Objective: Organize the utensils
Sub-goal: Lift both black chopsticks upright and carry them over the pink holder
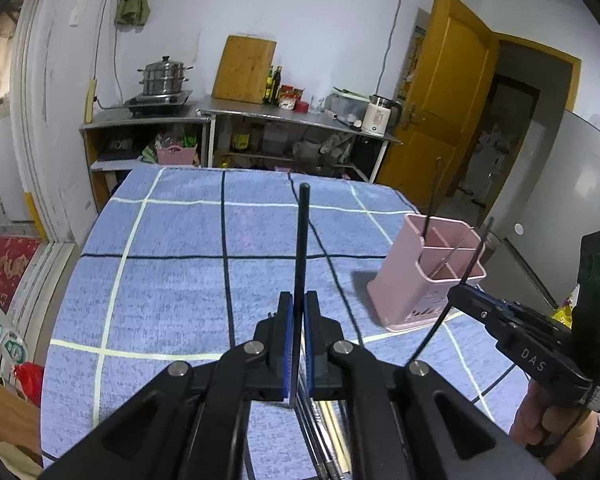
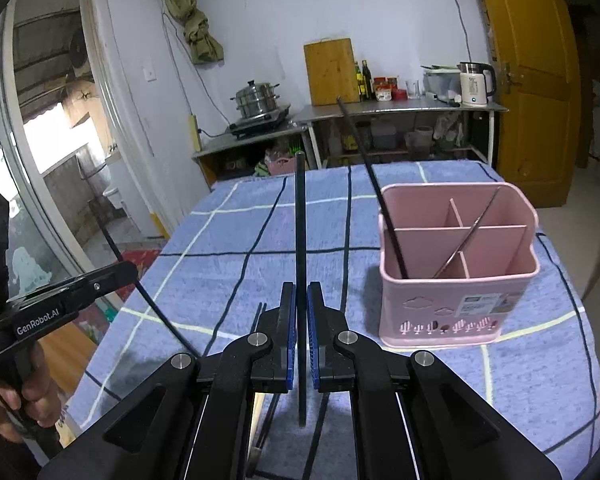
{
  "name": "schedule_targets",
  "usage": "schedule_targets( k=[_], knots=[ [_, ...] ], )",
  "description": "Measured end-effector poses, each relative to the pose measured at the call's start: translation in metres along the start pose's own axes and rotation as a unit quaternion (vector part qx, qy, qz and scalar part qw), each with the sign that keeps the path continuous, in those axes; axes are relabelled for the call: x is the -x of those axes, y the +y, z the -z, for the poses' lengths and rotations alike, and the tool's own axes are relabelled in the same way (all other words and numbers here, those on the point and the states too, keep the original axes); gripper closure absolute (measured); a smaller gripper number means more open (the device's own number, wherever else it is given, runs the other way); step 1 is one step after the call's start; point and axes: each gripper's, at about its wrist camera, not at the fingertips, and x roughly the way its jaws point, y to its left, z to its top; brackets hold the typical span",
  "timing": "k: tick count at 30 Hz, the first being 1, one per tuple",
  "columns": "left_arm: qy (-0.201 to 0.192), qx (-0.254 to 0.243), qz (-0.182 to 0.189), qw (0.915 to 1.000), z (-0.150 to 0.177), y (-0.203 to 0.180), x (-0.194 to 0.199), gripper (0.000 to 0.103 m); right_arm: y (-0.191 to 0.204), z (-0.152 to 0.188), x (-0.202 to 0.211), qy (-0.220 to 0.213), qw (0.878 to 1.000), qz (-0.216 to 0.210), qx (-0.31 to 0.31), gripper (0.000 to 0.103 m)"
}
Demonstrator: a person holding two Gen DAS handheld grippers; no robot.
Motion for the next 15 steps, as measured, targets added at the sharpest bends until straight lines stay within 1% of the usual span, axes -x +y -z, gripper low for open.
schedule_targets(
  k=[10,15],
  knots=[
    [-0.009,-0.023,0.028,0.9993,-0.014,-0.031,0.01,0.098,-0.015,-0.005,0.027,-0.025,1.0,0.008,-0.006,0.098],
    [-0.004,-0.038,0.053,0.9978,-0.022,-0.053,0.005,0.098,-0.026,-0.007,0.039,-0.03,0.999,0.019,-0.015,0.098]
  ],
)
